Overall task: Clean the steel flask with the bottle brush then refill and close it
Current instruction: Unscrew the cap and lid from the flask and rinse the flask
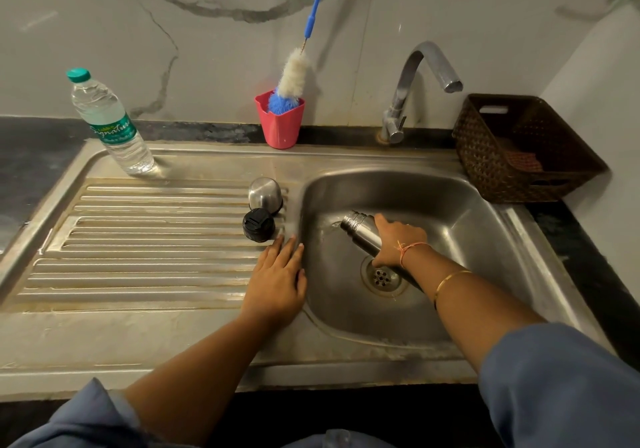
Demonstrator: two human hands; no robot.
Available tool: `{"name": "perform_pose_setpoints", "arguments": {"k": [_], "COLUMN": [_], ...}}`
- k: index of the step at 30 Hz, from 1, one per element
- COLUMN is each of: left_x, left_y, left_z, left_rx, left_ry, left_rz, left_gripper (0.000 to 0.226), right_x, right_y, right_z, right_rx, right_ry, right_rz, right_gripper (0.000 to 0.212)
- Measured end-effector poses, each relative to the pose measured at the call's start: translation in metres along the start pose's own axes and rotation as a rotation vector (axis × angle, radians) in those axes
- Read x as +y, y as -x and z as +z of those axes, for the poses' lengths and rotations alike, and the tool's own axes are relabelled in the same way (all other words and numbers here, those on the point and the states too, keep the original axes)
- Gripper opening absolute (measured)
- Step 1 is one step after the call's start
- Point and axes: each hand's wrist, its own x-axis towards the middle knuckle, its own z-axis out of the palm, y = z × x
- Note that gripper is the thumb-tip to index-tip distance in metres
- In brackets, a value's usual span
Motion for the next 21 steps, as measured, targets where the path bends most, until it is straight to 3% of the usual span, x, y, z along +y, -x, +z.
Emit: {"name": "perform_pose_setpoints", "arguments": {"k": [11, 17, 21], "left_x": [-0.0002, -0.0007, -0.0009], "left_y": [0.0002, 0.0002, 0.0001], "left_z": [-0.0010, -0.0008, -0.0011], "left_rx": [-0.004, 0.003, 0.000], "left_ry": [-0.003, 0.006, -0.001], "left_rz": [0.010, 0.016, 0.015], "left_gripper": [0.077, 0.075, 0.076], "right_x": [0.0000, 0.0007, -0.0011], "right_y": [-0.0003, 0.0002, 0.0019], "right_z": [0.0000, -0.0005, -0.0006], "right_rx": [0.005, -0.030, 0.007], "right_ry": [0.016, 0.050, -0.002], "right_rz": [0.005, 0.030, 0.033], "right_gripper": [0.078, 0.110, 0.088]}}
